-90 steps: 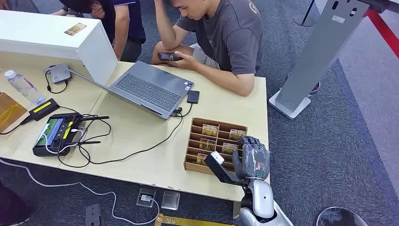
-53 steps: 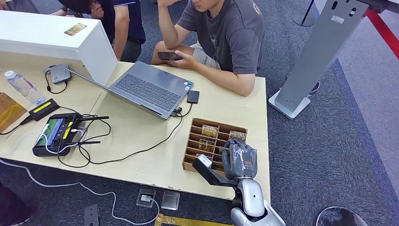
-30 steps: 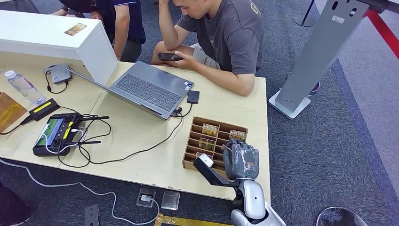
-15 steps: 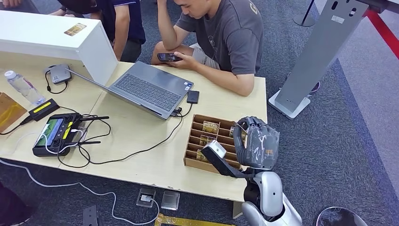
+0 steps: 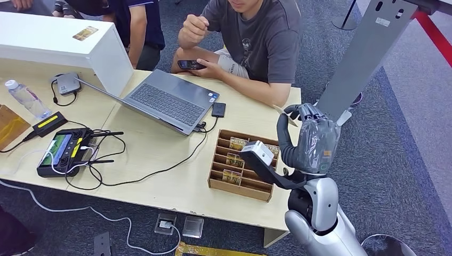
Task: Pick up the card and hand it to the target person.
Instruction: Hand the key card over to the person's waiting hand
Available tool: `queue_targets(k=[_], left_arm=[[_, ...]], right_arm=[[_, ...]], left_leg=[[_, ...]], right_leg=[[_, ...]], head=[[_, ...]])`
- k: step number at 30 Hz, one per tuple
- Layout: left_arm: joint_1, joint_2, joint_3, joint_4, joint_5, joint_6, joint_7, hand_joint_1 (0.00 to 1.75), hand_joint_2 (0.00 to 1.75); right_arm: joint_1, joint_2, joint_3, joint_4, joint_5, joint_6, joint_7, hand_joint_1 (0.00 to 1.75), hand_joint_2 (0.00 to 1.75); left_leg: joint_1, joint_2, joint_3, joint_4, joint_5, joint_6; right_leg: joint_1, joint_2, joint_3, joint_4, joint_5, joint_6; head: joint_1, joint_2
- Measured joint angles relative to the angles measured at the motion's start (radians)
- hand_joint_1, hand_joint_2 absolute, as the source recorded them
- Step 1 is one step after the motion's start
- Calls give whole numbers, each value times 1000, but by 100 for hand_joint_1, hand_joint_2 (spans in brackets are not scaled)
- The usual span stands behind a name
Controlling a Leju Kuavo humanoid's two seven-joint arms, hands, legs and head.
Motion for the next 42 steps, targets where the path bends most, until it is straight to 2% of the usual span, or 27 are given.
queue_targets(k=[6,13,27,29,30,31,33,34,42], left_arm=[[-1,-1,0,0,-23,-1,4,0,0],[-2,-4,-1,0,-42,-6,5,0,0],[-2,-7,-1,0,-36,-5,6,0,0],[-2,-7,0,0,-35,-5,6,0,0],[-2,-7,0,0,-33,-5,5,0,0],[-2,-7,0,0,-32,-5,5,0,0],[-2,-7,0,0,-29,-5,4,0,0],[-2,-7,0,0,-28,-5,3,0,0],[-1,-7,0,0,-25,-7,2,0,0]], right_arm=[[-90,5,2,68,4,-12,-12,140,175],[-192,32,4,234,23,-29,-17,144,175],[-327,132,16,565,-4,-66,-54,139,175],[-339,147,20,603,-17,-71,-65,125,175],[-345,154,21,622,-22,-74,-69,105,175],[-350,160,23,640,-28,-77,-74,70,175],[-360,173,26,677,-43,-83,-83,14,175],[-364,179,27,694,-52,-84,-89,0,175],[-374,206,29,775,-114,-108,-119,0,175]], left_leg=[[0,0,-1,0,0,0],[0,0,-1,0,0,0],[0,0,-1,0,0,0],[0,-1,-1,0,0,0],[0,-1,-1,0,0,0],[0,-1,-1,0,0,0],[0,-1,-1,0,0,0],[0,-1,-1,0,0,0],[0,-1,-1,0,0,0]], right_leg=[[0,0,0,0,0,0],[0,0,0,0,0,0],[0,0,0,1,0,0],[0,0,-1,1,0,0],[0,0,-1,1,0,0],[0,0,-1,1,0,0],[0,0,-1,1,0,0],[0,0,-1,1,0,0],[0,0,-1,0,0,0]], head=[[0,0],[0,0],[0,0],[0,0],[0,0],[0,0],[0,0],[0,0],[0,0]])
